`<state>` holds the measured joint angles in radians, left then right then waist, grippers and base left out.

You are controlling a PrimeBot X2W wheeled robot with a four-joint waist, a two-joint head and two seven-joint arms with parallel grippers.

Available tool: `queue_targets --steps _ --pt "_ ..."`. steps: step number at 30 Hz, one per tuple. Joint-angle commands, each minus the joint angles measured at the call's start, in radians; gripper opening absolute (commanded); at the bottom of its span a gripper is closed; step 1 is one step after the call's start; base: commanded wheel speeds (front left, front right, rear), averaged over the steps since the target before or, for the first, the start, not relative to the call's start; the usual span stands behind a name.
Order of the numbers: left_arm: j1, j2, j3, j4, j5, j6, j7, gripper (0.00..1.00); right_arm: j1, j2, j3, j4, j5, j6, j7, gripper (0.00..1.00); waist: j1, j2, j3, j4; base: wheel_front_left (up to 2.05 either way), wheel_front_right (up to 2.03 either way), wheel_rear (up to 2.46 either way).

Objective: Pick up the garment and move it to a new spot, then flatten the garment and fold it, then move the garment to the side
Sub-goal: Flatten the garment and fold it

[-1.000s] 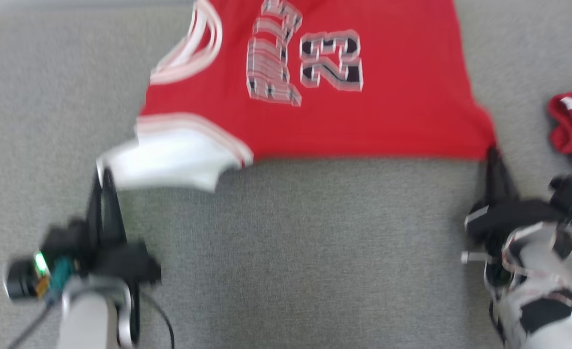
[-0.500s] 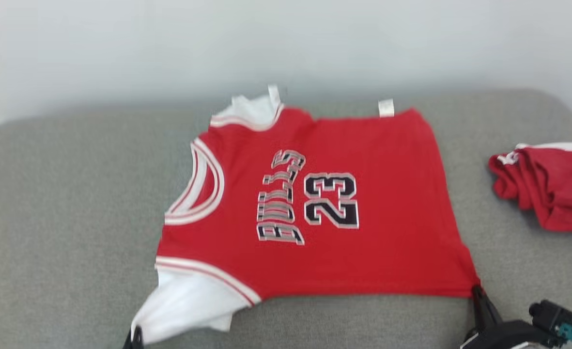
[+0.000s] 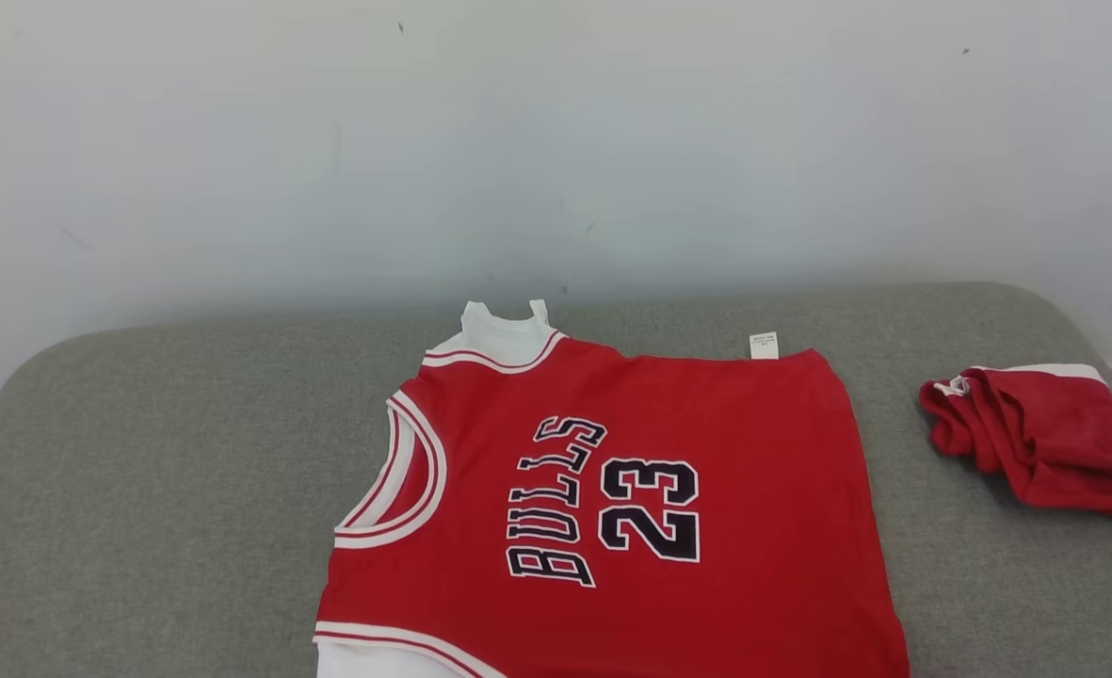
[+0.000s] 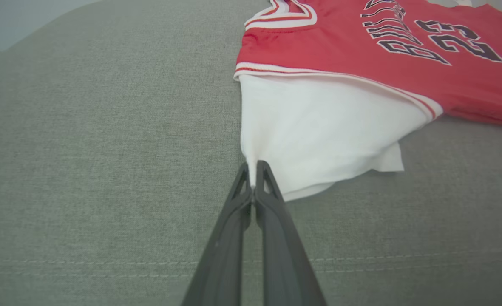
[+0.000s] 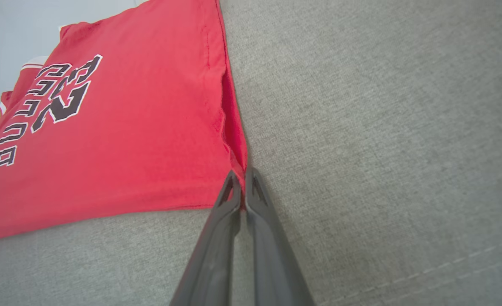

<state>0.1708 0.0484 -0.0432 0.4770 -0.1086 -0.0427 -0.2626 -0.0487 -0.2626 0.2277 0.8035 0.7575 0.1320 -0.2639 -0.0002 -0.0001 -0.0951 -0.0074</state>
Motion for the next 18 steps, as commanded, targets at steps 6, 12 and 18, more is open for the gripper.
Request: queue_targets --steps 6,12,18 --pt "0.039 0.004 -0.019 -0.037 0.036 0.008 -0.003 0.0 0.035 -0.016 0.005 -0.002 0.028 -0.003 0.0 0.0 0.0002 0.0001 0.002 0.01 0.0 0.0 0.0" --pt "-0.01 0.003 -0.023 -0.204 0.045 0.011 -0.003 0.0 0.005 -0.022 -0.077 -0.078 -0.006 -0.003 0.0 0.0 0.0002 0.0001 0.042 0.0 0.0 0.0 0.0" --pt "-0.113 0.004 -0.015 -0.356 0.069 -0.011 -0.003 0.0 -0.044 -0.002 -0.124 -0.151 -0.018 -0.003 0.0 0.0 0.0002 0.0001 0.089 0.001 0.0 0.0 0.0"
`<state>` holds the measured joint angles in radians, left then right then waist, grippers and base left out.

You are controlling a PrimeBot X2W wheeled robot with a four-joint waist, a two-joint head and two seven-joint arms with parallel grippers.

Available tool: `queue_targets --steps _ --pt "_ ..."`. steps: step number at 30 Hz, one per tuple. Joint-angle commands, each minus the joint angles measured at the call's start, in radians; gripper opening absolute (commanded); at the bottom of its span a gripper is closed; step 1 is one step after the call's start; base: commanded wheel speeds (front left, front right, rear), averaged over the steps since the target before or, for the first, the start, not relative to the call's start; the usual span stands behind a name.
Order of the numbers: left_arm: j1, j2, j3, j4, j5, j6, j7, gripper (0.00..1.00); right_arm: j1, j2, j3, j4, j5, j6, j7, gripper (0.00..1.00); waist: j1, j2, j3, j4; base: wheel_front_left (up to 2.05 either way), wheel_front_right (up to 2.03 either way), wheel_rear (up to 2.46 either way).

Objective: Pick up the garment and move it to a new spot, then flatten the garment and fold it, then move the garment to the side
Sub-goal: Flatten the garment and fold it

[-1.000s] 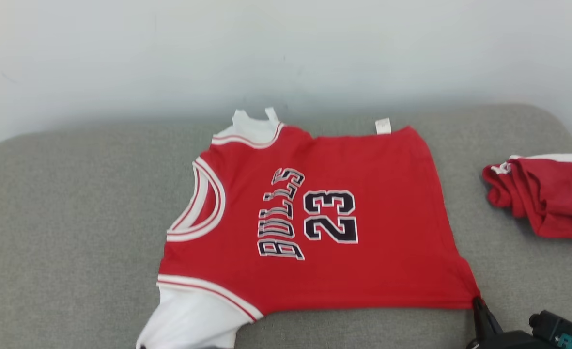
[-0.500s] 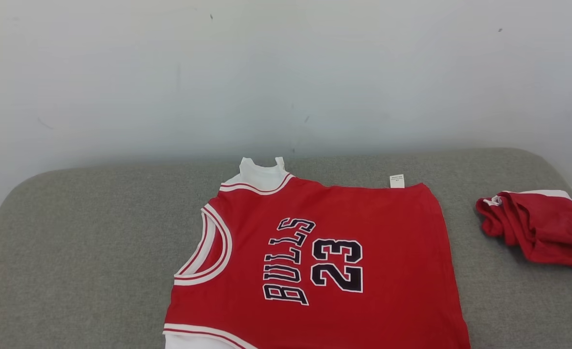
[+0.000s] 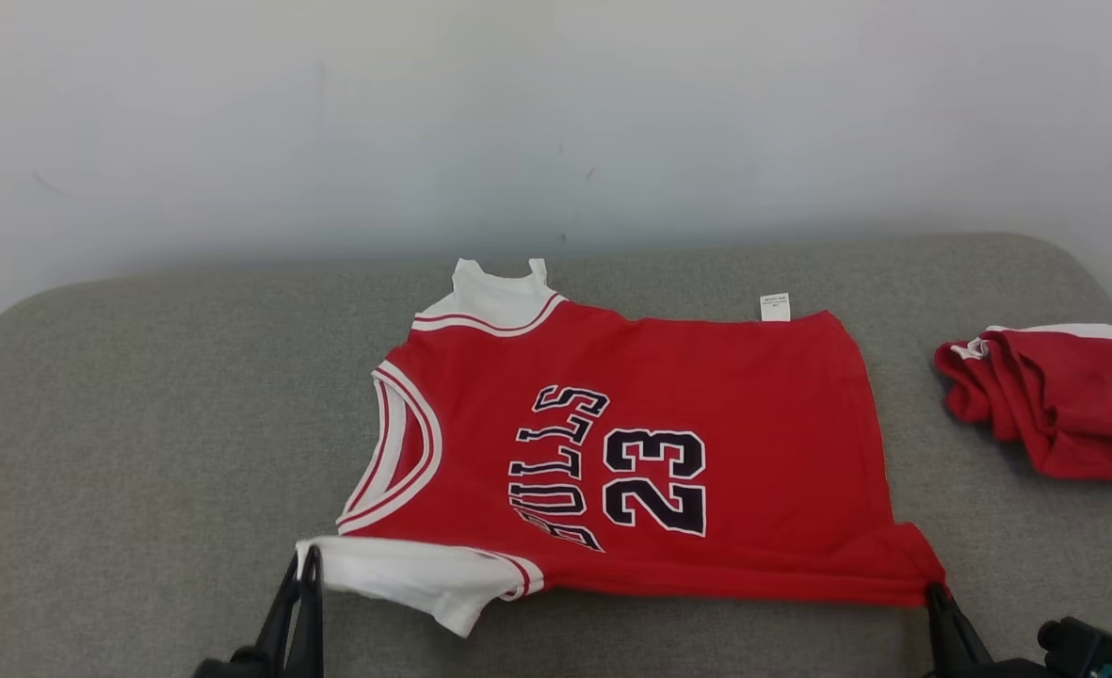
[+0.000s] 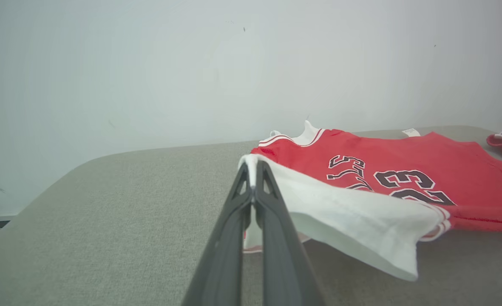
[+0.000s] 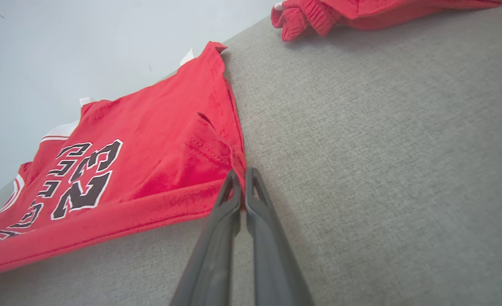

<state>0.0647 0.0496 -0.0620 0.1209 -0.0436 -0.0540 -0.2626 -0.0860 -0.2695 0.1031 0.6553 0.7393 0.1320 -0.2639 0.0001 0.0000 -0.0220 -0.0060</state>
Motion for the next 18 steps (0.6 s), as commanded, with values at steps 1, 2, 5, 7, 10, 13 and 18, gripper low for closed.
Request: queue_targets --steps 1,2,5,7,10,13,18 --pt "-0.028 0.005 0.004 -0.004 0.011 -0.008 -0.003 0.0 -0.018 0.008 0.006 -0.009 0.009 -0.003 0.0 0.0 -0.0001 0.0 0.024 -0.001 0.0 0.0 0.0" --pt "-0.052 0.009 0.004 -0.005 0.017 -0.01 -0.003 0.0 -0.029 0.009 0.017 -0.014 0.018 -0.003 0.0 0.0 -0.0001 0.0 0.033 -0.002 0.0 0.0 0.0" --pt "-0.12 0.022 0.004 0.011 0.036 -0.018 -0.003 0.0 -0.066 0.004 0.059 -0.026 0.056 -0.003 0.0 0.0 -0.0001 0.0 0.06 -0.009 0.0 0.0 0.0" --pt "-0.154 0.033 0.0 0.036 0.045 -0.017 -0.003 0.0 -0.098 -0.012 0.087 -0.033 0.077 -0.003 0.0 0.0 -0.0001 0.0 0.082 -0.016 0.0 0.0 0.0" --pt "-0.21 0.045 0.001 0.072 0.053 -0.011 -0.003 0.0 -0.145 -0.027 0.128 -0.029 0.117 -0.003 0.001 0.0 -0.0001 0.0 0.115 -0.029 0.0 0.0 0.0" --pt "-0.252 0.05 -0.008 0.099 0.057 -0.009 -0.003 0.0 -0.19 -0.047 0.155 -0.001 0.145 -0.003 0.003 0.0 -0.0001 0.0 0.146 -0.036 0.0 0.0 0.0" --pt "-0.324 0.047 -0.021 0.145 0.059 0.005 -0.003 0.0 -0.262 -0.055 0.188 0.039 0.179 -0.003 0.002 0.0 -0.0001 0.0 0.198 -0.033 0.0 0.0 0.0"
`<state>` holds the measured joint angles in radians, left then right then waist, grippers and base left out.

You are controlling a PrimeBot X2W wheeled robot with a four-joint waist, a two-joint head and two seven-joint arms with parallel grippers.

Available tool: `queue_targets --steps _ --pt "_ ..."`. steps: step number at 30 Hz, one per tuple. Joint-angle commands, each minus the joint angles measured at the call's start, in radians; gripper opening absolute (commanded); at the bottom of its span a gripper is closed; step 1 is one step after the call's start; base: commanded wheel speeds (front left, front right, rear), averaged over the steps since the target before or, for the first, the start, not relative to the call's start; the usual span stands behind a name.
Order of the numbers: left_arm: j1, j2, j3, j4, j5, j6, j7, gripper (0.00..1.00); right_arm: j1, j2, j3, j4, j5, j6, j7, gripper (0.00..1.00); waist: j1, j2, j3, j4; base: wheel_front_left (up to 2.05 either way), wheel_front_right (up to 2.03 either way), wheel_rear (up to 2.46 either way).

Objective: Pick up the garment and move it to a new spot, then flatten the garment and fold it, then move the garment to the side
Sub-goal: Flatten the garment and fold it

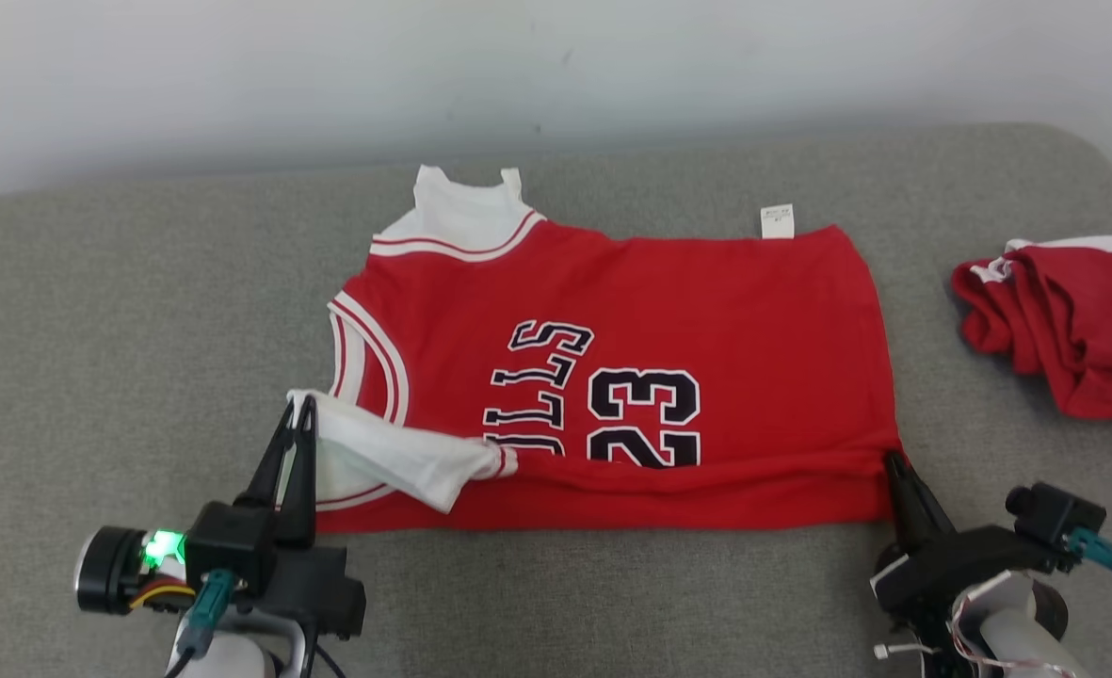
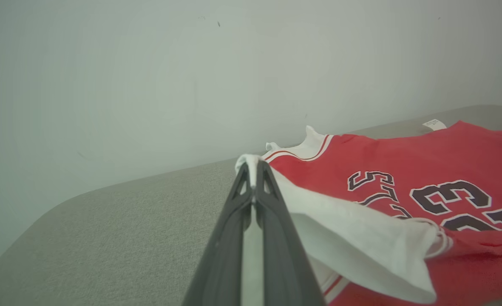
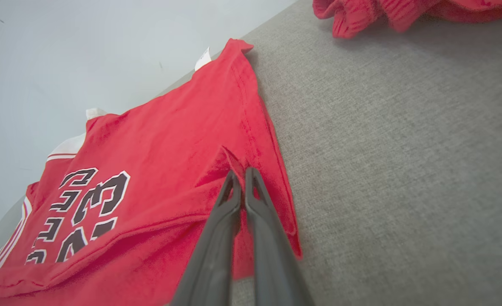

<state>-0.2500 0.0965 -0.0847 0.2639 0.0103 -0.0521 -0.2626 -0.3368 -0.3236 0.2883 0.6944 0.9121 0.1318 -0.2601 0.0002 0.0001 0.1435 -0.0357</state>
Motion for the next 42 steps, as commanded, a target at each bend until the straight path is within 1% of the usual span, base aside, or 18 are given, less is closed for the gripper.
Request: queue_targets --steps 1,5,10,19,28,29,30,31,32,33,35,39,42 --pt "-0.023 -0.001 0.0 0.009 0.004 0.011 -0.003 0.0 -0.022 0.0 0.008 0.003 0.008 -0.003 -0.003 0.0 -0.0002 -0.0001 0.04 -0.002 0.0 0.0 0.0" --pt "-0.06 -0.002 0.0 0.036 0.009 0.042 -0.003 0.0 -0.061 0.004 0.019 0.001 0.013 -0.003 -0.004 0.0 -0.0002 -0.0001 0.069 0.0 0.0 0.0 0.0" --pt "-0.09 0.009 -0.009 0.058 0.011 0.063 -0.003 0.0 -0.089 0.012 -0.012 -0.009 -0.018 -0.003 -0.005 0.0 -0.0002 -0.0001 0.087 -0.001 0.0 0.0 0.0" --pt "-0.145 0.032 -0.033 0.072 0.012 0.087 -0.003 0.0 -0.114 0.041 -0.073 -0.004 -0.074 -0.003 -0.004 0.0 -0.0002 -0.0001 0.115 -0.004 0.0 0.0 0.0" --pt "-0.209 0.052 -0.077 0.095 0.014 0.088 -0.003 0.0 -0.125 0.073 -0.094 0.004 -0.122 -0.003 -0.003 0.0 -0.0002 -0.0001 0.144 -0.008 0.0 0.0 0.0" --pt "-0.212 0.054 -0.079 0.098 0.011 0.093 -0.003 0.15 -0.125 0.076 -0.094 0.006 -0.122 -0.003 -0.003 0.0 -0.0002 -0.0001 0.147 -0.009 0.0 0.0 0.0" --pt "-0.211 0.052 -0.076 0.112 0.004 0.098 -0.003 0.71 -0.124 0.08 -0.098 0.009 -0.117 -0.003 -0.003 0.11 -0.0002 -0.0001 0.148 -0.01 0.0 0.0 0.0" --pt "-0.21 0.049 -0.073 0.129 -0.002 0.099 -0.003 1.0 -0.124 0.083 -0.104 0.008 -0.113 -0.003 -0.003 0.46 -0.0002 -0.0001 0.148 -0.011 0.0 0.0 0.0" --pt "-0.212 0.045 -0.07 0.139 -0.007 0.105 -0.003 1.0 -0.123 0.086 -0.106 0.001 -0.111 -0.003 -0.003 0.85 -0.0002 -0.0001 0.149 -0.012 0.0 0.0 0.0" --pt "-0.21 0.041 -0.063 0.15 -0.018 0.107 -0.003 1.0 -0.12 0.087 -0.106 -0.012 -0.115 -0.003 -0.003 1.0 -0.0002 -0.0001 0.149 -0.012 0.0 0.0 0.0" --pt "-0.196 0.035 -0.051 0.149 -0.03 0.118 -0.003 1.0 -0.111 0.079 -0.121 -0.042 -0.14 -0.001 -0.003 1.0 -0.0002 -0.0001 0.149 -0.012 0.0 0.0 0.0" --pt "-0.132 0.013 -0.01 0.105 -0.059 0.14 -0.003 1.0 -0.055 0.076 -0.198 -0.105 -0.21 -0.001 -0.003 1.0 -0.0002 -0.0001 0.143 -0.007 0.0 0.0 0.0" --pt "-0.078 -0.002 0.013 0.08 -0.071 0.139 -0.003 1.0 -0.005 0.083 -0.231 -0.141 -0.27 -0.001 -0.003 1.0 -0.0002 -0.0001 0.138 0.002 0.0 0.0 0.0"
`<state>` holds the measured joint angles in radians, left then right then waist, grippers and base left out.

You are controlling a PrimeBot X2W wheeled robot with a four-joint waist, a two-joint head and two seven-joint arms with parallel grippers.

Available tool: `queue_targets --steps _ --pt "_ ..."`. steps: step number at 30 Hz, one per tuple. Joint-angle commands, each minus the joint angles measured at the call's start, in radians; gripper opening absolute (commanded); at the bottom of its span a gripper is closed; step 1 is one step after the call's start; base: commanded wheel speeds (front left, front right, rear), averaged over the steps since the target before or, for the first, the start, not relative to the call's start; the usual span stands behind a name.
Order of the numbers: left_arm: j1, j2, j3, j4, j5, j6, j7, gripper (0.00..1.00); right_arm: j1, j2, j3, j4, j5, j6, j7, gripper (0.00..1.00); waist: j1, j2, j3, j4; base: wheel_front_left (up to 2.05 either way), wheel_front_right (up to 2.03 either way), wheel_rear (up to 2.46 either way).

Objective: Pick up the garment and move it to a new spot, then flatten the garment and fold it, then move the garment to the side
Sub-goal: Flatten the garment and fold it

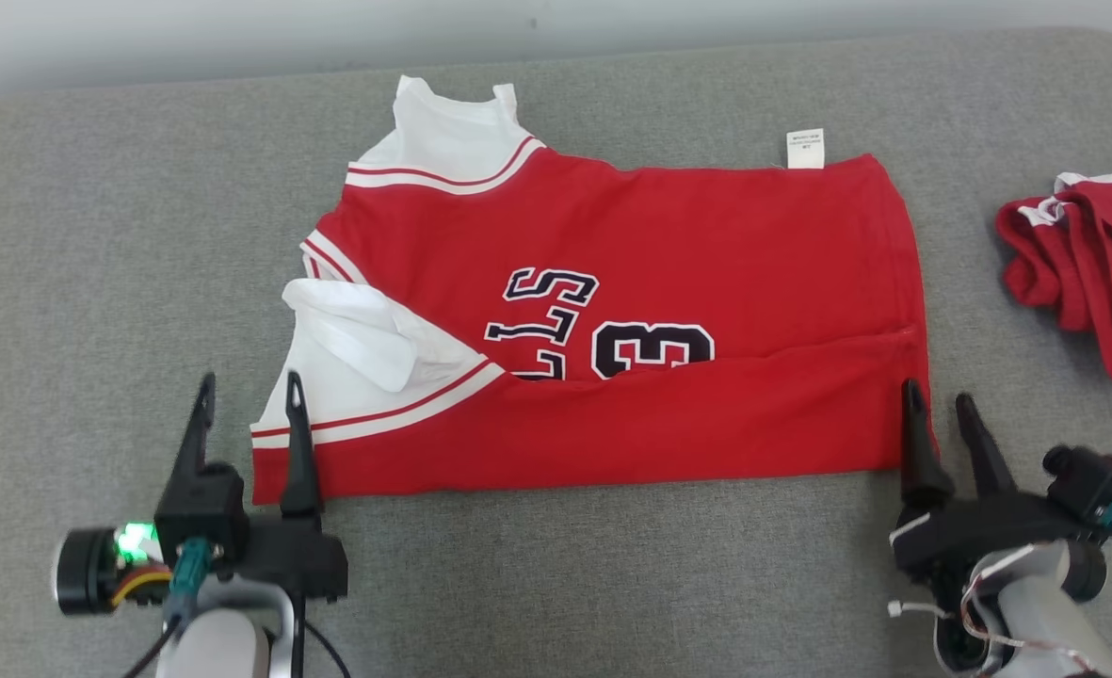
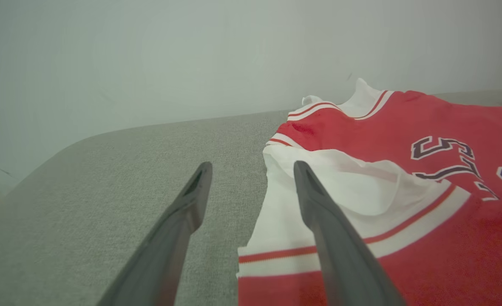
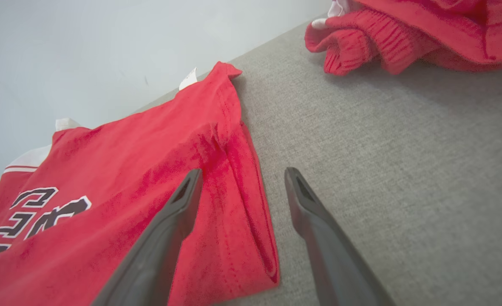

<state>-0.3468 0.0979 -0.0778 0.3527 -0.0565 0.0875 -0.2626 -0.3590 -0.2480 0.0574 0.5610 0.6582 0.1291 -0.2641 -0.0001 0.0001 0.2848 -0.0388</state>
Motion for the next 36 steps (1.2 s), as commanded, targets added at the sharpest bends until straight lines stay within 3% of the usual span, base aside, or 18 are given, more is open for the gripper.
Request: queue_targets --steps 1,11,12,13,14,15,36 --pt "0.039 -0.009 0.007 -0.012 -0.002 -0.005 -0.003 1.0 0.035 0.012 -0.005 -0.011 -0.024 0.002 0.001 1.0 0.0001 -0.0001 -0.004 0.008 0.0 0.0 0.0" --pt "0.111 -0.04 0.025 -0.013 -0.005 -0.013 -0.003 1.0 0.086 0.017 0.003 0.077 -0.116 0.001 0.004 1.0 0.0001 -0.0001 -0.006 0.021 0.0 0.0 0.0" --pt "0.107 -0.042 0.023 -0.011 -0.003 -0.014 -0.003 1.0 0.083 0.02 0.007 0.089 -0.121 0.001 0.006 0.77 0.0001 -0.0001 -0.005 0.021 0.0 0.0 0.0" --pt "0.107 -0.042 0.023 -0.011 -0.003 -0.014 -0.003 1.0 0.083 0.02 0.007 0.089 -0.121 0.001 0.006 0.77 0.0001 -0.0001 -0.005 0.021 0.0 0.0 0.0" --pt "0.102 -0.043 0.021 -0.008 -0.002 -0.016 -0.003 1.0 0.078 0.02 0.009 0.099 -0.126 0.001 0.006 0.44 0.0001 -0.0001 -0.004 0.022 0.0 0.0 0.0" --pt "0.098 -0.043 0.021 -0.006 -0.001 -0.017 -0.003 1.0 0.074 0.02 0.01 0.105 -0.128 0.001 0.007 0.0 0.0001 -0.0001 -0.003 0.022 0.0 0.0 0.0" --pt "0.058 -0.047 0.011 0.17 -0.128 -0.011 -0.002 1.0 0.081 0.017 -0.071 0.058 -0.149 -0.001 0.003 0.0 0.0001 -0.0001 0.018 -0.002 0.0 0.0 0.0"
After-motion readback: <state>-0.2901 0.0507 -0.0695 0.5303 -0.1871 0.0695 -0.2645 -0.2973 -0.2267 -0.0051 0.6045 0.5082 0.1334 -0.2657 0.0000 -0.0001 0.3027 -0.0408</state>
